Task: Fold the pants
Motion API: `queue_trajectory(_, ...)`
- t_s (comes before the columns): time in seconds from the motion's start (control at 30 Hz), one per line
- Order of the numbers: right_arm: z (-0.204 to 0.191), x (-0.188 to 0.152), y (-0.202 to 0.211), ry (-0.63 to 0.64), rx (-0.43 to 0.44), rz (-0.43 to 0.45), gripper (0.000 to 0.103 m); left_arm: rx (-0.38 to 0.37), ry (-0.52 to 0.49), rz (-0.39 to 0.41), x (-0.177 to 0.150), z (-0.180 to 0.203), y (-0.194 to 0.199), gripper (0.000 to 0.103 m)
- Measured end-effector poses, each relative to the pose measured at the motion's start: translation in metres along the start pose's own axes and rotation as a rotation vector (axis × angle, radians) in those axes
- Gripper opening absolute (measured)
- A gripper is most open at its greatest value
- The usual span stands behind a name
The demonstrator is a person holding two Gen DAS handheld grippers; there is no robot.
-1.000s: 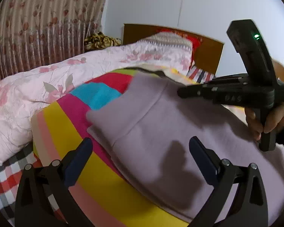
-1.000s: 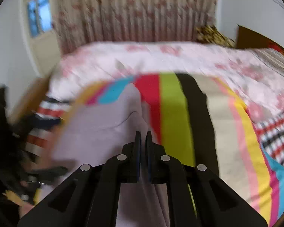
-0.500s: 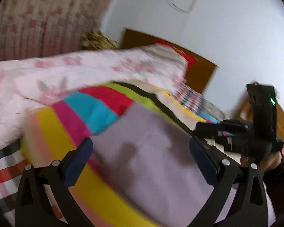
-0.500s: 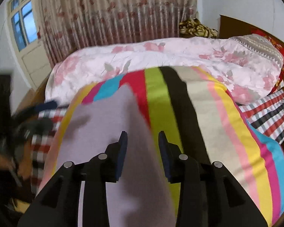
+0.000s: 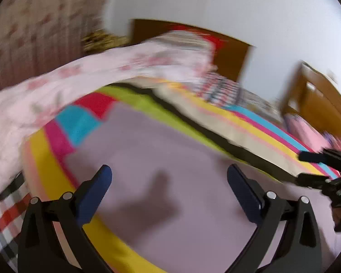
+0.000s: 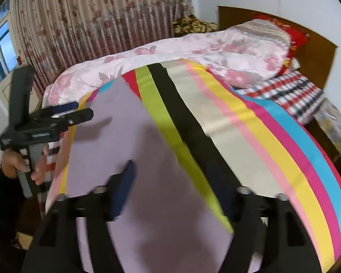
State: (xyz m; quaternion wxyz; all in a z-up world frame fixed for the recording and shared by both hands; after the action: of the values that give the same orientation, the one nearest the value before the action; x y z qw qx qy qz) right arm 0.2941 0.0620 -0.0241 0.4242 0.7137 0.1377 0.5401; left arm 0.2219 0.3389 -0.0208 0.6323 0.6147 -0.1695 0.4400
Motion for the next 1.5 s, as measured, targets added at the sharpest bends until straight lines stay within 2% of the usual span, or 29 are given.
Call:
queue_trajectory(0.03,-0.003,-0.017,0.008,0.004,-0.012,-0.018,0.077,-0.022,-0.021,-0.009,-0.006,0.012,0.005,0.101)
queue_trajectory(0.13,-0.010,-0.067,0.026,0.024,-0.092,-0.071,0.077,-0.120,-0.071,-0.105,-0.048,0.056,0.009,0.101)
queue_trajectory(0.2,-0.006,-0.108,0.034,0.019,-0.169,-0.120,0.082,-0.134,-0.107,-0.134,-0.068,0.071,0.008,0.101)
queue_trajectory(0.23,-0.004,-0.120,0.033,0.012,-0.184,-0.133,0.086,-0.117,-0.137,-0.154,-0.080,0.078,0.004,0.101)
queue_trajectory(0.3,0.005,-0.149,0.031,-0.032,-0.217,-0.171,0.088,-0.025,-0.184,-0.232,-0.099,0.080,-0.017,0.101)
queue_trajectory(0.33,0.010,-0.154,0.038,-0.100,-0.225,-0.156,0.088,-0.020,-0.179,-0.235,-0.099,0.080,-0.019,0.101)
queue_trajectory(0.4,0.013,-0.164,0.047,-0.164,-0.240,-0.186,0.089,0.021,-0.131,-0.234,-0.091,0.074,-0.018,0.101)
queue_trajectory(0.43,0.010,-0.170,0.059,-0.173,-0.269,-0.160,0.089,0.038,-0.109,-0.244,-0.090,0.073,-0.014,0.101)
queue_trajectory(0.57,0.008,-0.203,0.101,-0.238,-0.323,-0.077,0.089,-0.085,-0.086,-0.202,-0.091,0.104,0.019,0.101)
queue_trajectory(0.63,0.017,-0.232,0.115,-0.318,-0.336,-0.078,0.089,-0.140,-0.132,-0.219,-0.108,0.131,0.029,0.101)
queue_trajectory(0.7,0.026,-0.263,0.122,-0.377,-0.339,-0.103,0.090,-0.179,-0.238,-0.274,-0.135,0.165,0.026,0.101)
queue_trajectory(0.73,0.024,-0.265,0.133,-0.354,-0.333,-0.053,0.089,-0.124,-0.310,-0.288,-0.149,0.177,0.019,0.101)
queue_trajectory(0.77,0.023,-0.274,0.143,-0.361,-0.357,-0.068,0.090,-0.066,-0.364,-0.259,-0.153,0.183,0.017,0.102)
queue_trajectory(0.8,0.024,-0.283,0.153,-0.379,-0.382,-0.082,0.090,-0.042,-0.383,-0.236,-0.155,0.187,0.018,0.101)
queue_trajectory(0.87,0.030,-0.298,0.177,-0.412,-0.435,-0.043,0.090,-0.075,-0.336,-0.270,-0.155,0.190,0.020,0.101)
queue_trajectory(0.93,0.039,-0.323,0.197,-0.477,-0.478,-0.025,0.091,-0.068,-0.321,-0.254,-0.153,0.190,0.024,0.101)
queue_trajectory(0.97,0.040,-0.341,0.202,-0.514,-0.493,-0.037,0.091,-0.094,-0.318,-0.246,-0.153,0.195,0.028,0.101)
queue_trajectory(1.0,0.043,-0.357,0.206,-0.551,-0.482,-0.028,0.092,-0.118,-0.321,-0.249,-0.156,0.200,0.031,0.101)
queue_trajectory(1.07,0.040,-0.375,0.221,-0.603,-0.425,0.057,0.092,-0.118,-0.371,-0.272,-0.167,0.213,0.030,0.101)
queue_trajectory(1.13,0.033,-0.384,0.226,-0.568,-0.463,0.036,0.092,-0.070,-0.440,-0.212,-0.172,0.218,0.034,0.102)
queue_trajectory(1.23,0.028,-0.391,0.224,-0.513,-0.516,-0.010,0.092,-0.101,-0.386,-0.238,-0.173,0.217,0.030,0.102)
queue_trajectory(1.27,0.027,-0.390,0.224,-0.507,-0.526,-0.036,0.092,-0.105,-0.399,-0.236,-0.173,0.218,0.029,0.102)
queue_trajectory(1.33,0.032,-0.378,0.228,-0.531,-0.495,-0.061,0.092,-0.104,-0.405,-0.230,-0.173,0.218,0.028,0.102)
queue_trajectory(1.4,0.040,-0.362,0.246,-0.536,-0.476,0.007,0.092,-0.103,-0.402,-0.218,-0.173,0.219,0.030,0.102)
queue_trajectory(1.5,0.083,-0.337,0.262,-0.546,-0.570,0.052,0.092,-0.106,-0.405,-0.209,-0.176,0.218,0.036,0.102)
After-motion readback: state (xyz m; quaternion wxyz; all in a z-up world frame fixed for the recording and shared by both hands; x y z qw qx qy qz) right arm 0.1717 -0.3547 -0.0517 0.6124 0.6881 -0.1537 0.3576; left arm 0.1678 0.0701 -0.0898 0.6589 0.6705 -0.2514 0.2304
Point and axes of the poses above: each gripper's, at about its wrist camera, not at the fingertips, and y roughly against the way its jaws point, z to its right, x to its top, the point moved 7 cm from there along -y, roughly the way its jaws point, and after that the axes turned 1 degree about y, right-handed, at the moved point
